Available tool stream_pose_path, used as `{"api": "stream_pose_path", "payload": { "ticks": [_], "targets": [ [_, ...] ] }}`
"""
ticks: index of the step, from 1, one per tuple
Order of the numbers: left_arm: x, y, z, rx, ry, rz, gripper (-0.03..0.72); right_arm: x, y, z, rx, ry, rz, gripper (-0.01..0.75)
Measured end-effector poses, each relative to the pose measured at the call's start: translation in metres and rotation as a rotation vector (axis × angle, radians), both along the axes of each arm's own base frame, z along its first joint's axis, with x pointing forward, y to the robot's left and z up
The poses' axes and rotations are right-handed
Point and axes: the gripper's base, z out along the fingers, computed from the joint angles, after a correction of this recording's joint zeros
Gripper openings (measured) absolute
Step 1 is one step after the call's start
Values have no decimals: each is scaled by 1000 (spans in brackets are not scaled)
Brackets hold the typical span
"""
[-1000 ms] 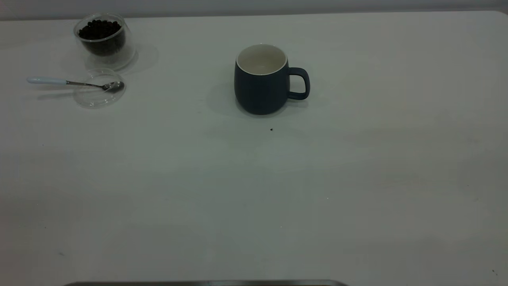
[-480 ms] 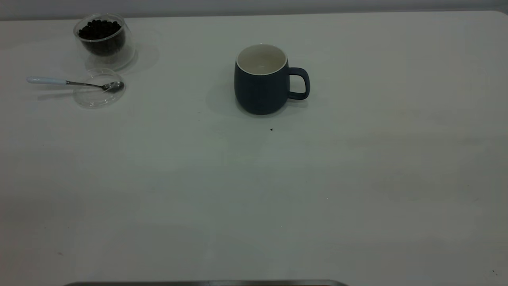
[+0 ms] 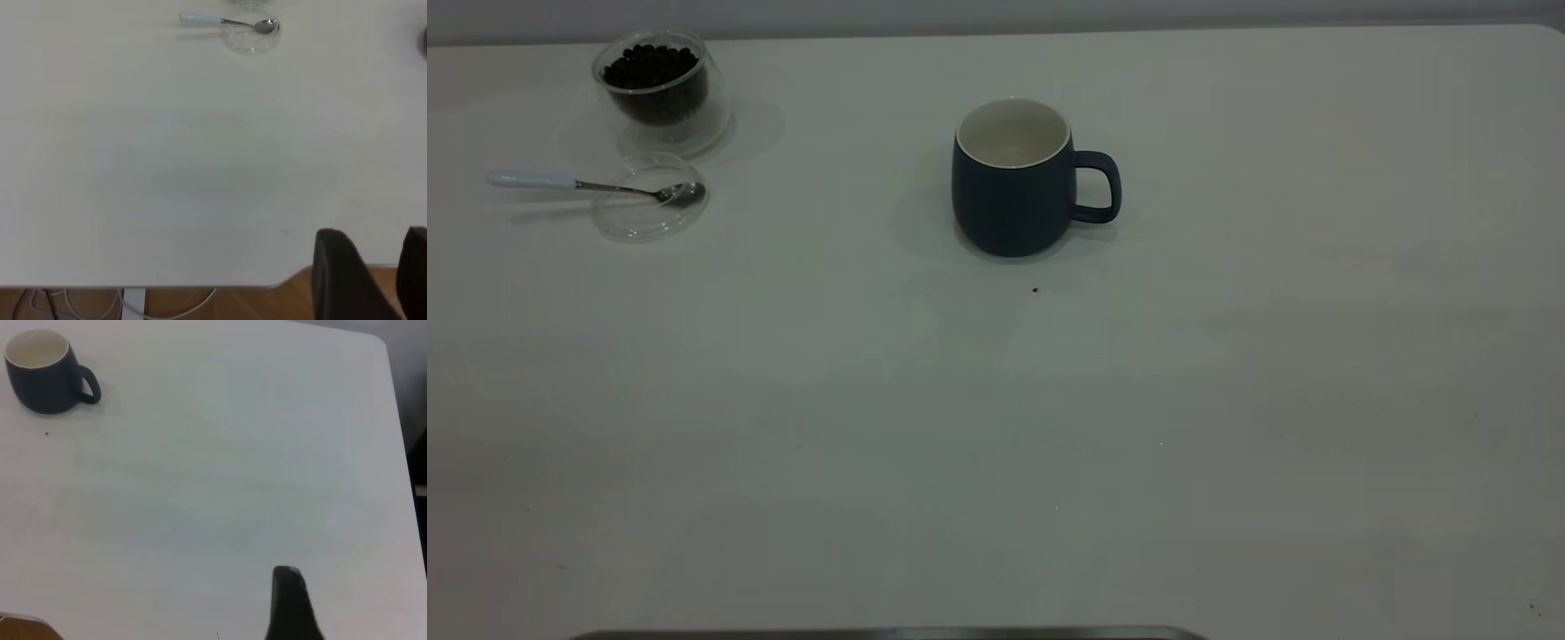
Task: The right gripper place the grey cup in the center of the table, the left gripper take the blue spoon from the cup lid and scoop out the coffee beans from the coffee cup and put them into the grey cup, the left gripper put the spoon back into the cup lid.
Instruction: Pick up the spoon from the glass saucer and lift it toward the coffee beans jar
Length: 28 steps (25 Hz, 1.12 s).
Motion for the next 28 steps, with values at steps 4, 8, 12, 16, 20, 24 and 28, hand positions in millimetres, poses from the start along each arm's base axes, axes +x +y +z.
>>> {"api": "stream_pose_path", "payload": {
  "ticks": [4,8,12,16,20,24,28],
  "targets": [
    [0,0,0,0,0,0,280,0,0,0,0,1,0,459],
    [0,0,0,0,0,0,280,0,0,0,0,2,0,459],
    [0,0,0,0,0,0,280,0,0,0,0,2,0,459],
    [0,0,0,1,0,-1,280,0,0,0,0,3,0,459],
    [0,-1,0,-6,0,-5,280,0,0,0,0,5,1,459],
    [2,-1,2,-10,-13,-7,280,0,0,0,0,5,1,459],
    [11,-5,15,-72,-124,-18,280,0,0,0,0,5,1,459]
  ]
}}
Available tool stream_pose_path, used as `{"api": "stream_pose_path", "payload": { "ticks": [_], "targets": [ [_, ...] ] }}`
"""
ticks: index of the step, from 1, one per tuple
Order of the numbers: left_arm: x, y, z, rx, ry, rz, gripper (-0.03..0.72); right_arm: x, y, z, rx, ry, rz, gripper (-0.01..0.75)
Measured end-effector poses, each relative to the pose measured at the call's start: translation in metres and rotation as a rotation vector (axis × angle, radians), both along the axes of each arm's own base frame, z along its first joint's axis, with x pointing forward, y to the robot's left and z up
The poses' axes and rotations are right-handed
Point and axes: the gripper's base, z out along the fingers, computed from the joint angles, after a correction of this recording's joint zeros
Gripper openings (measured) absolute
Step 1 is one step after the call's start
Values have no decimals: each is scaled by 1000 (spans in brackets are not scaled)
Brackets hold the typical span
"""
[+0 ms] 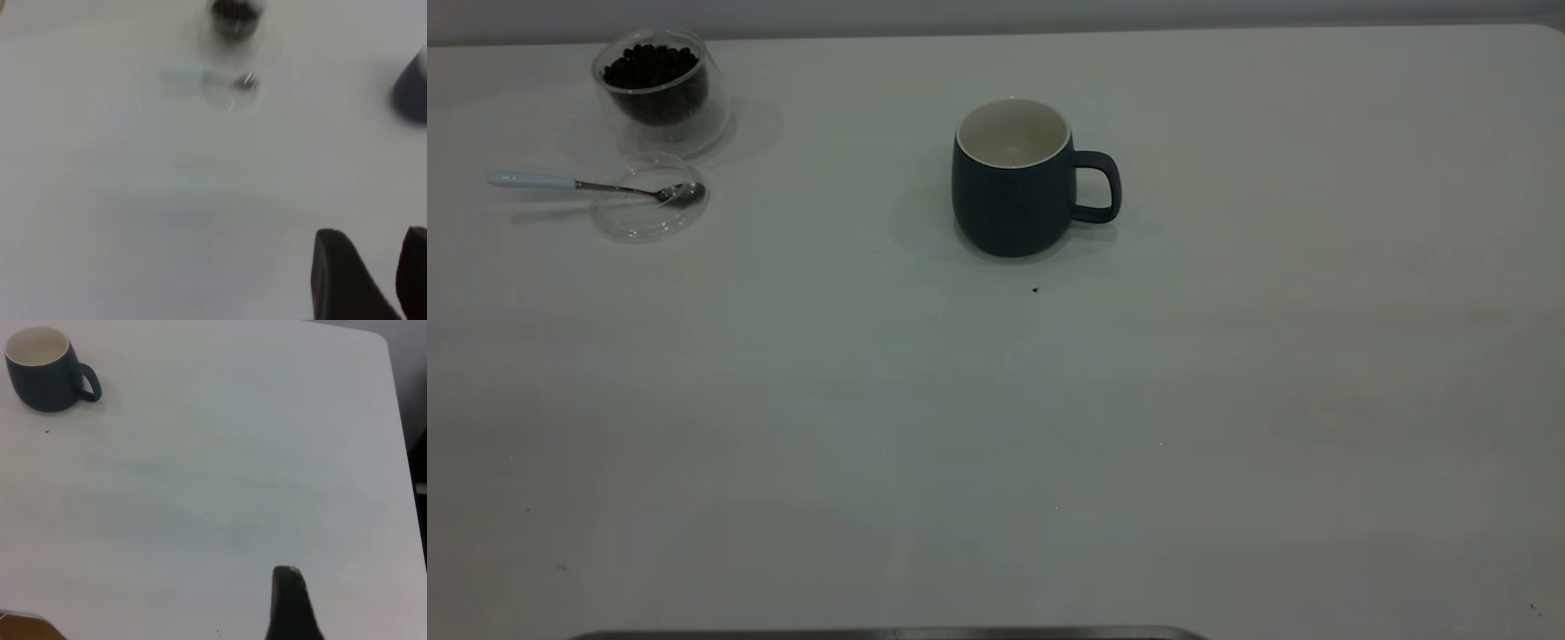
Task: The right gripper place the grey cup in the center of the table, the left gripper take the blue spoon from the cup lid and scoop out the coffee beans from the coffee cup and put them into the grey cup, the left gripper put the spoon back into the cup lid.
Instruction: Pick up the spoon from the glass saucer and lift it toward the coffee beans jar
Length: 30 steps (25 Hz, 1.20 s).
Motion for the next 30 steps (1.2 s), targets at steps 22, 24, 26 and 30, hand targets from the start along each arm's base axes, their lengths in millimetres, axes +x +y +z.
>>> {"api": "stream_pose_path", "payload": {
  "ticks": [22,24,26,30],
  "targets": [
    [234,-11,7,-160,463,30,589,0,0,0,0,0,0,459],
    [262,-11,13,-134,518,-8,564,0,0,0,0,0,-1,459],
    [287,-8,14,-132,592,-35,544,0,0,0,0,0,-1,459],
    [336,16,10,-225,662,-68,515,0,0,0,0,0,-1,459]
  ]
}}
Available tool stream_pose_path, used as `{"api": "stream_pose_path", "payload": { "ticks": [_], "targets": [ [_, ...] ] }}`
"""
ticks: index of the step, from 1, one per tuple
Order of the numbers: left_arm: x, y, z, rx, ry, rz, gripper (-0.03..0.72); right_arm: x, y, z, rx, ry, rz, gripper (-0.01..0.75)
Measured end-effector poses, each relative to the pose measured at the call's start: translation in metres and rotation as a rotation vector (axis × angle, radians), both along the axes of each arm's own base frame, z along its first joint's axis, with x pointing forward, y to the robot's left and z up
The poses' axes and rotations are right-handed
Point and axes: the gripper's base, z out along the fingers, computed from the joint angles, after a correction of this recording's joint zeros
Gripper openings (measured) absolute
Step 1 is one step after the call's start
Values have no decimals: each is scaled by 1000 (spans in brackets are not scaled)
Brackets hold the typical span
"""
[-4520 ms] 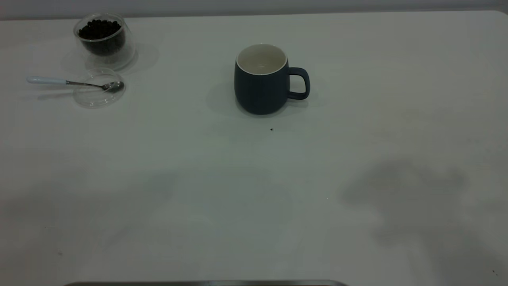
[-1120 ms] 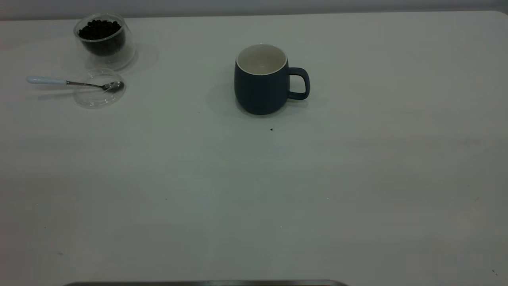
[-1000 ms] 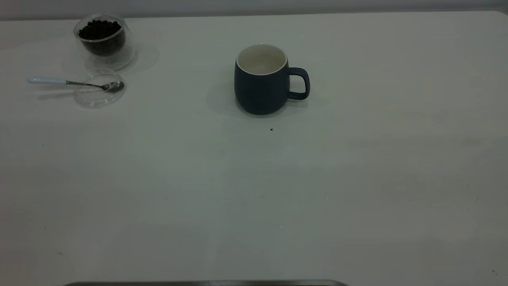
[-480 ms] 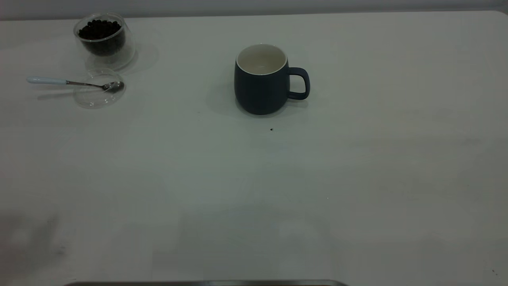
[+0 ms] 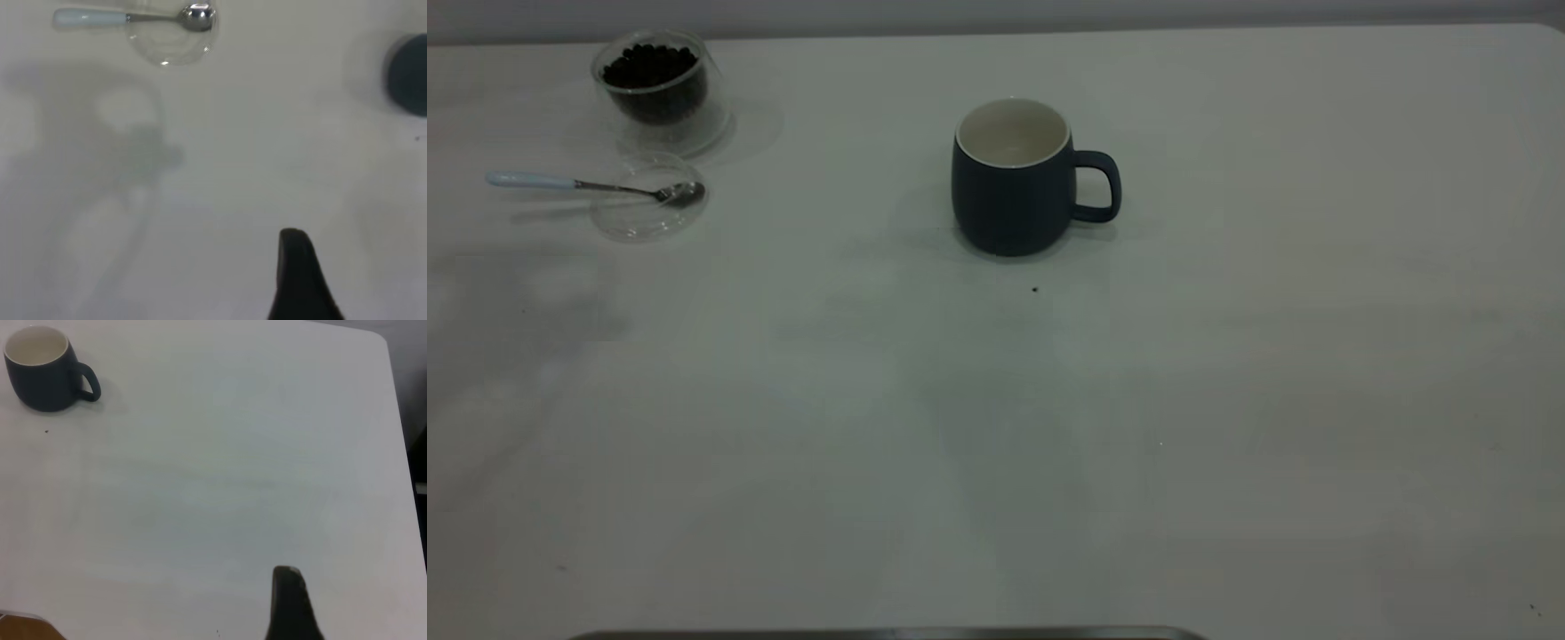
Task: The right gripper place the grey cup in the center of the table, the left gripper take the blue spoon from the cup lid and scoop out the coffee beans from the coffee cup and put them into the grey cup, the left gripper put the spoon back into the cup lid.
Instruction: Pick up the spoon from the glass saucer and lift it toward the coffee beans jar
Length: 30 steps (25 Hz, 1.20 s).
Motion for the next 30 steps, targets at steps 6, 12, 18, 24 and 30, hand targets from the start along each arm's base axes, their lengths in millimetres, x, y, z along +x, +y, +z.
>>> {"api": "stream_pose_path", "payload": {
  "ticks": [6,12,18,24,30],
  "targets": [
    [41,55,-34,-235,7,-28,504,0,0,0,0,1,0,459],
    [50,109,-91,-258,31,-11,504,0,0,0,0,1,0,459],
    [69,128,-136,-272,76,-31,503,0,0,0,0,1,0,459],
    [94,142,-173,-277,126,-85,503,0,0,0,0,1,0,459],
    [113,151,-203,-280,132,-127,502,0,0,0,0,1,0,459]
  ]
}}
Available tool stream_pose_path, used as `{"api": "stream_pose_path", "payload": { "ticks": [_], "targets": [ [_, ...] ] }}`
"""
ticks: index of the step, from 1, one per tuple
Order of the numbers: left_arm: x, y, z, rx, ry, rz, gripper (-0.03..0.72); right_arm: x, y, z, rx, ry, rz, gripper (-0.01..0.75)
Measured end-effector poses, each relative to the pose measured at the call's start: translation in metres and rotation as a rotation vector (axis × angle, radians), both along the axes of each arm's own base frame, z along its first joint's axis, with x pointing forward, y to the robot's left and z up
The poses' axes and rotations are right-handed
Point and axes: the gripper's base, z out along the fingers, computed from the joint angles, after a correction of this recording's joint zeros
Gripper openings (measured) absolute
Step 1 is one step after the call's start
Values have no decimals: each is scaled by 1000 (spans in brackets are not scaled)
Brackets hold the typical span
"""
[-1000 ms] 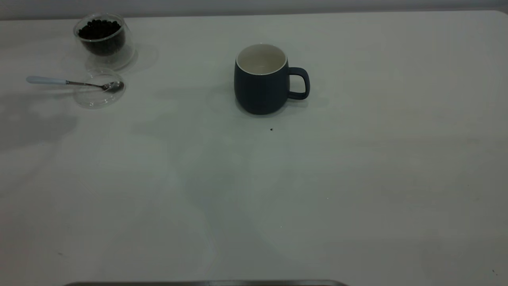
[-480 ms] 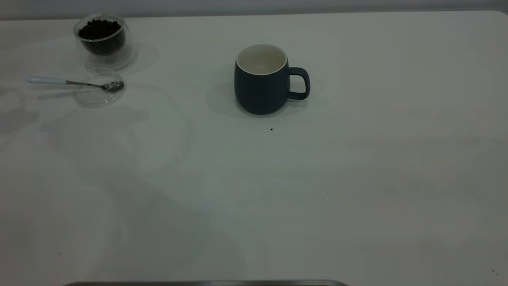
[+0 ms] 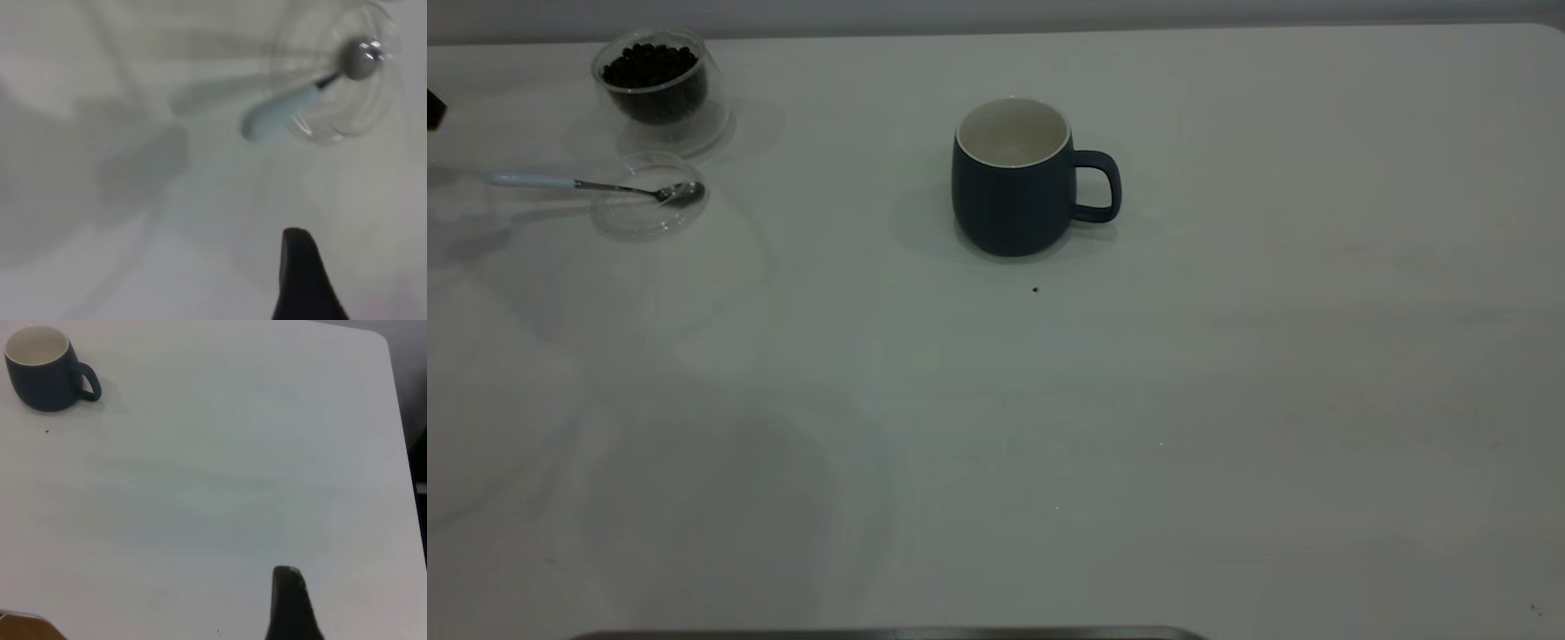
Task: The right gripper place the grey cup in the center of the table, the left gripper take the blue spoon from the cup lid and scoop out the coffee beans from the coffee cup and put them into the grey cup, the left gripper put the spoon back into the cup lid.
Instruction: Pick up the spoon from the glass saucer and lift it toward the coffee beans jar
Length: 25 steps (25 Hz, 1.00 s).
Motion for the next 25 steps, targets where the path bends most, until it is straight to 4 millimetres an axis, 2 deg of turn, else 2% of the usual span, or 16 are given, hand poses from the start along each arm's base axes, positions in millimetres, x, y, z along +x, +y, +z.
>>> {"api": "stream_pose_path", "payload": {
  "ticks": [11,16,19,25],
  "targets": [
    [17,6,-50,-42,7,-13,501,0,0,0,0,0,0,459],
    [22,2,-71,-100,5,16,501,0,0,0,0,0,0,459],
    [25,-1,-79,-152,-15,39,501,0,0,0,0,0,0,459],
    [27,-5,-81,-216,-38,56,501,0,0,0,0,0,0,459]
  ]
}}
